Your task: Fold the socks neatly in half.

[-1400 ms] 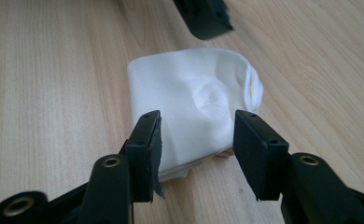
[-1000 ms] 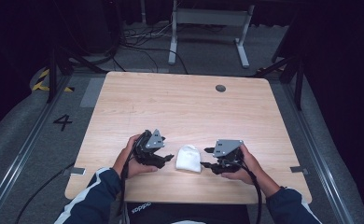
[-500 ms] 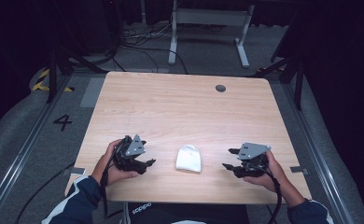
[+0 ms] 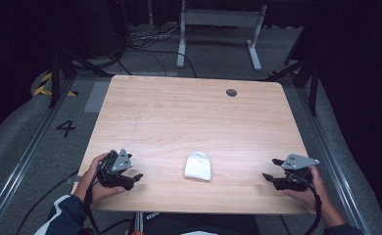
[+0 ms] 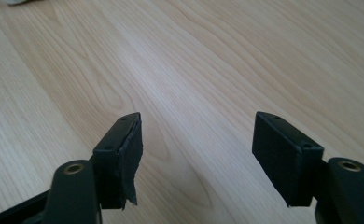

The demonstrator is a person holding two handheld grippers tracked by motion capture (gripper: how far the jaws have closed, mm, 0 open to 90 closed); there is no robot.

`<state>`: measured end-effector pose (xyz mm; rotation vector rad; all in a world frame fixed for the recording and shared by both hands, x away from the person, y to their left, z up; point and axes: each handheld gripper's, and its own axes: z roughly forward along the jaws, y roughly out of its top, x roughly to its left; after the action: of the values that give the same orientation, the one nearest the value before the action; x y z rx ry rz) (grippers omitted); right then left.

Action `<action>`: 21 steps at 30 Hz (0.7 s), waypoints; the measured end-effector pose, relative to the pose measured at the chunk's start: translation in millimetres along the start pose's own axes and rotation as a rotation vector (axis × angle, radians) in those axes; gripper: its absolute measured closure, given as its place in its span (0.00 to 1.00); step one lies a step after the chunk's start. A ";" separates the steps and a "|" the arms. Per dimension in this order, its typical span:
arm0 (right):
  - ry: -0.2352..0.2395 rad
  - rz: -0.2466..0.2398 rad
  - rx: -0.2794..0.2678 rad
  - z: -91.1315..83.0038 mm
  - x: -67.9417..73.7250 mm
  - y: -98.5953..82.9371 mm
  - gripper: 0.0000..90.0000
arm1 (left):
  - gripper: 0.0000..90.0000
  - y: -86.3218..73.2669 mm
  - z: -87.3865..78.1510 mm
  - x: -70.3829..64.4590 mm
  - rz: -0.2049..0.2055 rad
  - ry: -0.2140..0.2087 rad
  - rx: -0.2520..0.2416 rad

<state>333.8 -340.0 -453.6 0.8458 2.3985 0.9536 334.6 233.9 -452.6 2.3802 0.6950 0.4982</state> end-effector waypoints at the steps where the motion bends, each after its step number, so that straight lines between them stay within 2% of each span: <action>1: -0.001 0.016 -0.004 -1.7 -2.5 -5.7 0.37 | 0.24 -4.2 0.3 1.0 -0.019 -0.002 -0.001; 5: -0.005 0.091 -0.018 -10.0 -11.3 -29.0 0.35 | 0.23 -21.3 1.6 5.8 -0.058 -0.018 0.019; 6: -0.001 0.113 -0.023 -10.9 -13.0 -33.9 0.34 | 0.23 -21.3 1.6 5.8 -0.058 -0.018 0.019; 7: 0.005 0.137 -0.024 -11.3 -14.8 -39.5 0.33 | 0.21 -28.1 3.0 9.6 -0.104 -0.033 0.011; 8: 0.004 0.144 -0.027 -11.2 -15.6 -42.8 0.33 | 0.21 -31.3 4.2 10.9 -0.123 -0.038 0.017; 11: 0.001 0.180 -0.024 -8.5 -17.7 -54.0 0.32 | 0.19 -40.5 5.6 16.3 -0.197 -0.079 -0.016; 12: 0.006 0.187 -0.027 -7.3 -18.4 -56.7 0.30 | 0.18 -43.4 6.2 17.6 -0.198 -0.084 -0.039; 16: -0.001 0.221 -0.020 -7.5 -22.2 -58.0 0.29 | 0.18 -43.5 6.4 16.5 -0.205 -0.081 -0.041; 21: 0.004 0.223 -0.020 -7.2 -22.6 -58.1 0.28 | 0.18 -43.6 6.5 16.3 -0.205 -0.078 -0.041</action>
<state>323.9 -392.2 -487.1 1.1233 2.3283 1.0598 335.2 270.3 -482.4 2.2465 0.8726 0.3272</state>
